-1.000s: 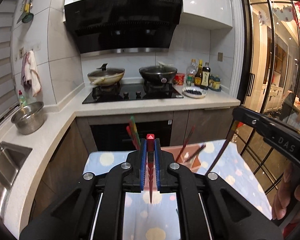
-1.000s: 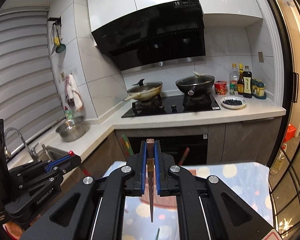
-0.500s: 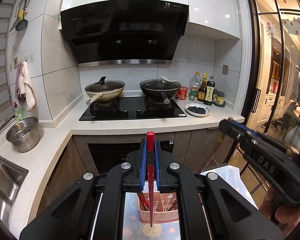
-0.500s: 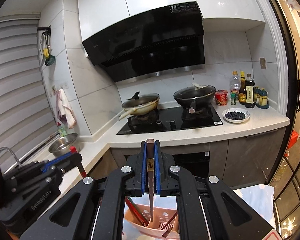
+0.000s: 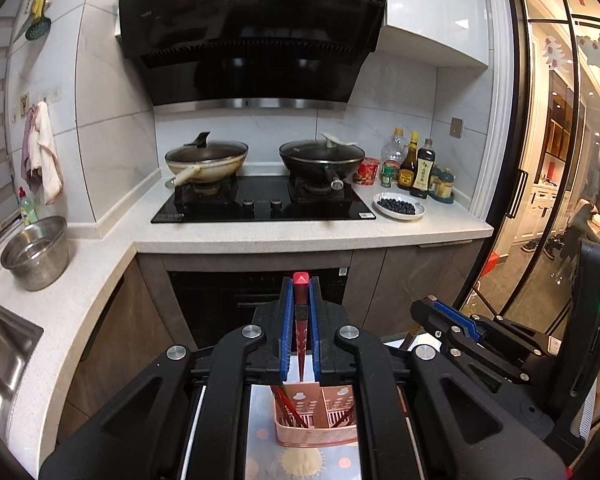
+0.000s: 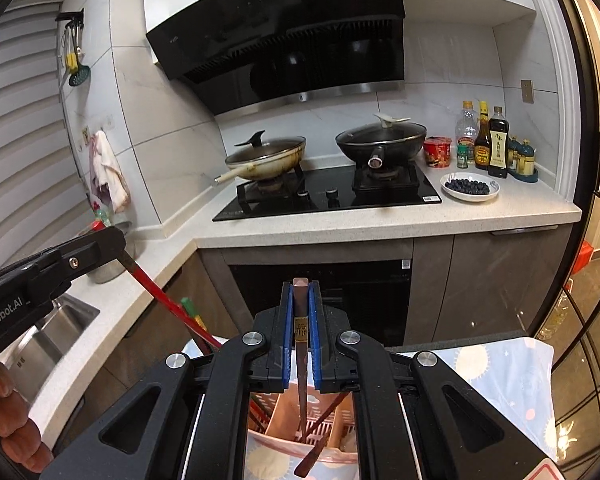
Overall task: Organize utensils
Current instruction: 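Lower both chopsticks into the pink holder and open both grippers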
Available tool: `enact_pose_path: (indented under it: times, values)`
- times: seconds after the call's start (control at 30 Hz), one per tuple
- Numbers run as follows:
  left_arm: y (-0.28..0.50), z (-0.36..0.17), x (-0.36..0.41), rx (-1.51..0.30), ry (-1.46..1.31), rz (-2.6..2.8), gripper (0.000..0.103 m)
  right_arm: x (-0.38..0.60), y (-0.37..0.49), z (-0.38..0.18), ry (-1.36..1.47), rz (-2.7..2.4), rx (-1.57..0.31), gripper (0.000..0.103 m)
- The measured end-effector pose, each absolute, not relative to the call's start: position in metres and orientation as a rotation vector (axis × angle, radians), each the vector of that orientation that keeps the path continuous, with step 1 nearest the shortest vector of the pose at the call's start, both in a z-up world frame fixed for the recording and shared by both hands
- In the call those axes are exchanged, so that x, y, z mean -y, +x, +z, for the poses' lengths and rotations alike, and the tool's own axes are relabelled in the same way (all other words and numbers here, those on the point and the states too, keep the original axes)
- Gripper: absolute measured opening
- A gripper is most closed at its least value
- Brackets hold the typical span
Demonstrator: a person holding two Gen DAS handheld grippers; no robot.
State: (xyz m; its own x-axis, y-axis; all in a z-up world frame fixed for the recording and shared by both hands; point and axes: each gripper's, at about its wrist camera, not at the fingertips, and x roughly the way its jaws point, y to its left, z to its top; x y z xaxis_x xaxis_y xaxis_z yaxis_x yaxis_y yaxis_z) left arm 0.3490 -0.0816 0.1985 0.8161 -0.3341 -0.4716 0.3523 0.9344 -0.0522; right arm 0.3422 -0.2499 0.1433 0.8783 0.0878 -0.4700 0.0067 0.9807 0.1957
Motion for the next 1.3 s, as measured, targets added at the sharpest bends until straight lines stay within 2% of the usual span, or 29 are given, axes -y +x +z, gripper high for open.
enact_pose_path:
  times: [0.13, 0.47, 1.3]
  values:
    - [0.349, 0.193, 0.081, -0.508, 0.035, -0.359, 0.007, 0.247, 0.341, 0.138, 0.181, 0.036, -0.500, 0.007]
    - [0.333, 0.231, 0.073, -0.418, 0.037, -0.350, 0.007, 0.249, 0.336, 0.143, 0.183, 0.029, -0.490, 0.007]
    - [0.340, 0.220, 0.078, -0.441, 0.034, -0.357, 0.007, 0.249, 0.335, 0.131, 0.182, 0.030, -0.517, 0.007]
